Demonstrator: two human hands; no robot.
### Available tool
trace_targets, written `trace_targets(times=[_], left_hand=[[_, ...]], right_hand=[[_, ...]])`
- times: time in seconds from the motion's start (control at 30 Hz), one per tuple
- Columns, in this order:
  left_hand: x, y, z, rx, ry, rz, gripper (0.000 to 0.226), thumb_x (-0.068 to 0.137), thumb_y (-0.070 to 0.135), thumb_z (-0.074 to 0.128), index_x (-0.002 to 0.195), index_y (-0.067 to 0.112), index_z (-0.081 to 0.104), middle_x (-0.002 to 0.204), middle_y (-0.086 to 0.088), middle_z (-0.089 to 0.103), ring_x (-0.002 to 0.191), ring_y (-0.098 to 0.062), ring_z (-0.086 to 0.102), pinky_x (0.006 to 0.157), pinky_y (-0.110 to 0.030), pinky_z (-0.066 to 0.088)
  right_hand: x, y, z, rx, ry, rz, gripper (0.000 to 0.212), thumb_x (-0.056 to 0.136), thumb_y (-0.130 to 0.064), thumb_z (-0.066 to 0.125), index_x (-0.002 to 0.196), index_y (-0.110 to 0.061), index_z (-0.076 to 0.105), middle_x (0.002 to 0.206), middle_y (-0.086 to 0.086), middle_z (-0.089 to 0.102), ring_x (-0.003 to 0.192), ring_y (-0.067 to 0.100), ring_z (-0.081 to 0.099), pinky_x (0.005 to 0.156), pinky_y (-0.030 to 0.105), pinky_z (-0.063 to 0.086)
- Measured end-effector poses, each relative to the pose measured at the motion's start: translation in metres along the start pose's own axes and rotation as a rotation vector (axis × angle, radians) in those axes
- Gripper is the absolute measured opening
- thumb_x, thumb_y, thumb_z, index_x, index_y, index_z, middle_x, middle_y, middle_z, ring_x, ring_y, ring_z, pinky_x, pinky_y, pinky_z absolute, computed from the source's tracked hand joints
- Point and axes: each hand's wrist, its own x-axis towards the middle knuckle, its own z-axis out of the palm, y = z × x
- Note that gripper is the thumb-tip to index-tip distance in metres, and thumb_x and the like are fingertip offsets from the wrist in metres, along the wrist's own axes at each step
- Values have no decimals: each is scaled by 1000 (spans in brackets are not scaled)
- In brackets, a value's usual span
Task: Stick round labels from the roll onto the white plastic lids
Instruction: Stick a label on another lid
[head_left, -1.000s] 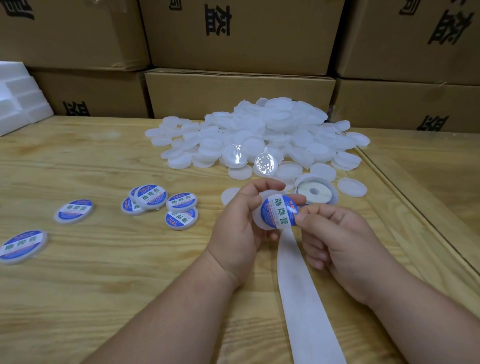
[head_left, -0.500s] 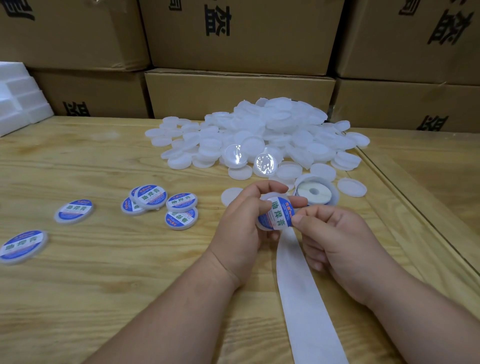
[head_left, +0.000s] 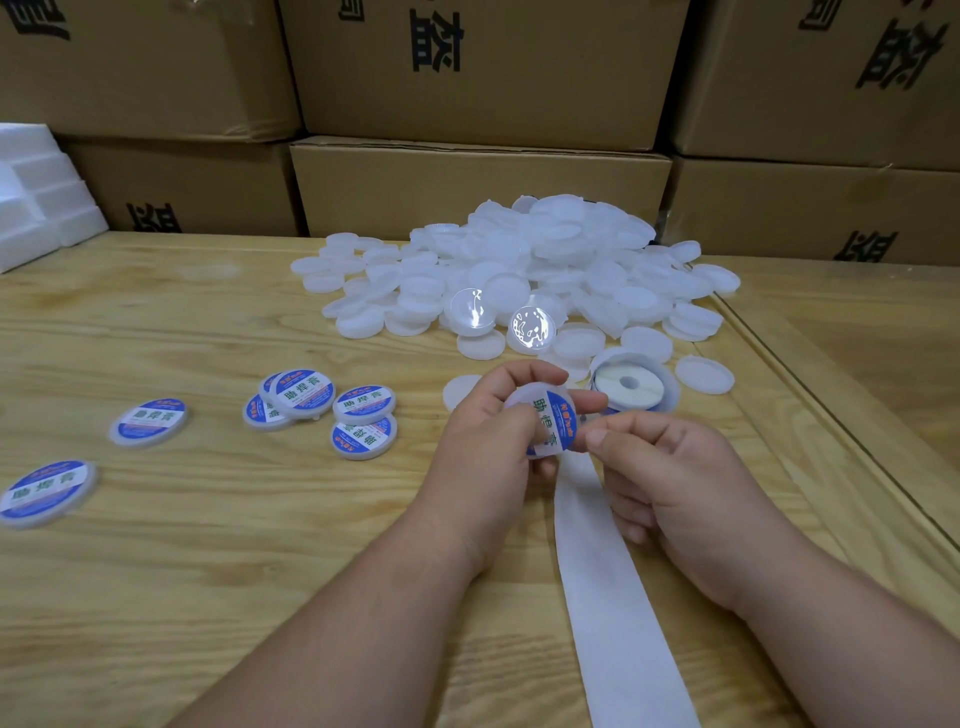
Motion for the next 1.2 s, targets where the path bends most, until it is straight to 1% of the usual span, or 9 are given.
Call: trace_targets(times=[0.17, 0.4, 0.47, 0.53, 0.63, 0.83, 0.97, 1.1, 1.2], left_hand=[[2, -2, -3, 51, 108, 33, 44, 67, 4, 45, 106, 20, 58, 101, -5, 78, 76, -21, 66, 51, -25, 43], [5, 1, -8, -76, 265, 63, 20, 87, 19, 67, 104, 19, 58, 91, -9, 77, 62, -18, 65, 44, -22, 37], [5, 5, -7, -84, 292, 37, 17, 102, 35, 57, 108, 19, 60, 91, -9, 78, 57, -17, 67, 40, -21, 37], [5, 8, -7, -75, 298, -22, 35, 106, 49, 38, 111, 23, 60, 88, -11, 78, 47, -18, 63, 36, -20, 34], [4, 8, -7, -55, 313, -69, 45, 105, 58, 29, 104, 28, 63, 68, -10, 72, 31, -16, 40, 36, -16, 28], [9, 3, -5, -148, 348, 16, 12, 107, 26, 48, 118, 25, 51, 69, -2, 69, 46, -12, 40, 43, -23, 36], [11, -1, -10, -164, 389, -22, 22, 101, 7, 57, 121, 15, 56, 94, 2, 78, 65, -10, 54, 54, -24, 47], [12, 5, -12, -251, 401, -41, 13, 102, 20, 57, 113, 13, 63, 107, 0, 78, 74, -8, 66, 58, -19, 52], [14, 9, -15, -353, 461, -31, 32, 106, 40, 48, 119, 14, 59, 100, -3, 79, 65, -8, 69, 56, -20, 54]], right_hand=[[0, 1, -3, 7, -17, -6, 27, 81, -27, 62, 97, -18, 81, 51, -3, 30, 44, 13, 27, 41, 25, 32], [2, 2, -4, 69, 10, 27, 19, 78, -26, 64, 87, -17, 78, 53, -1, 33, 43, 14, 29, 40, 26, 33], [2, 2, -4, 67, 11, 27, 18, 77, -25, 64, 85, -17, 78, 52, -1, 33, 43, 13, 30, 40, 26, 33], [2, 1, -3, 70, 13, 27, 17, 77, -25, 64, 83, -17, 77, 52, -1, 33, 43, 13, 29, 40, 26, 33], [1, 1, -3, 75, 15, 31, 16, 76, -24, 64, 81, -17, 77, 52, -1, 33, 42, 14, 29, 39, 26, 33], [2, 1, -3, 74, 20, 31, 14, 76, -24, 64, 78, -19, 77, 51, -2, 34, 41, 13, 30, 39, 25, 33], [2, 1, -3, 76, 15, 30, 14, 76, -24, 64, 78, -18, 77, 51, -1, 34, 41, 13, 30, 39, 24, 34], [2, 1, -4, 69, 13, 26, 15, 77, -25, 64, 79, -18, 77, 51, -1, 34, 41, 13, 30, 40, 25, 35], [1, 1, -4, 67, 15, 30, 15, 77, -25, 64, 80, -17, 77, 52, -1, 33, 42, 14, 30, 40, 25, 35]])
